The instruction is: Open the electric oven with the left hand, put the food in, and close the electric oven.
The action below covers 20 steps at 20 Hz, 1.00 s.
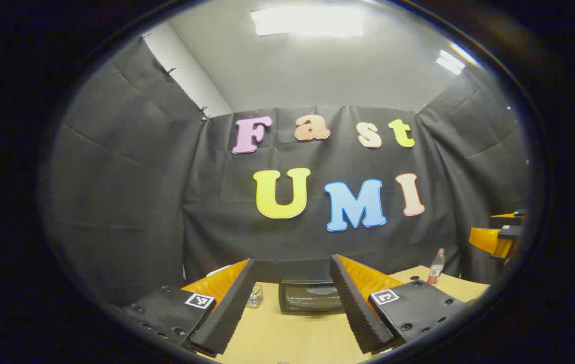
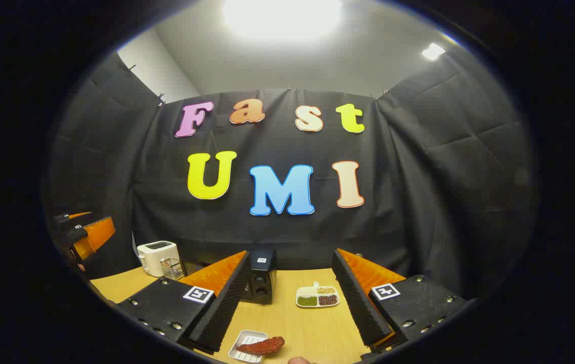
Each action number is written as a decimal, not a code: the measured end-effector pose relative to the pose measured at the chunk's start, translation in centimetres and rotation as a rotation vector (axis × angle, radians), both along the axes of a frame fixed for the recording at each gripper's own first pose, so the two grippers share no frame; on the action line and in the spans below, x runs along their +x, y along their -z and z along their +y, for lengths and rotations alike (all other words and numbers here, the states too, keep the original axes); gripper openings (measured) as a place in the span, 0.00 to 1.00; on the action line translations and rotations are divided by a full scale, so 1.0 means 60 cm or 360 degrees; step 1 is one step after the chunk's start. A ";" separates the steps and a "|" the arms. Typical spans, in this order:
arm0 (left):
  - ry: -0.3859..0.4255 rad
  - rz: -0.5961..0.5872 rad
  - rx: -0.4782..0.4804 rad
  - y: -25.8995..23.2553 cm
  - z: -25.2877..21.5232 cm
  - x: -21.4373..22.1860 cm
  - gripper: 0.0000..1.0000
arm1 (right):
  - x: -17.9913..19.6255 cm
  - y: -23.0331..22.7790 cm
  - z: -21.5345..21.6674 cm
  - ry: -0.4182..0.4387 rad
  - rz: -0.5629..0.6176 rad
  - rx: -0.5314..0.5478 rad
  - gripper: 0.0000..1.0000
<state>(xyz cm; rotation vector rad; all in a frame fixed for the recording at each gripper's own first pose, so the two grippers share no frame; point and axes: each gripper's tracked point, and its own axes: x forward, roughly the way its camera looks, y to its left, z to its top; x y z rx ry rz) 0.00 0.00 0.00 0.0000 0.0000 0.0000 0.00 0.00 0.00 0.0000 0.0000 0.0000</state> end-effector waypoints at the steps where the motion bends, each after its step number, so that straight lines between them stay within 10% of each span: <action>1: 0.0027 0.0003 -0.0009 -0.004 -0.008 0.000 1.00 | -0.002 -0.003 -0.005 0.0014 -0.0013 0.0001 0.98; 20: 0.0070 0.0003 0.0013 -0.011 -0.071 -0.002 0.97 | -0.016 0.002 -0.056 0.0034 -0.0035 0.0044 0.98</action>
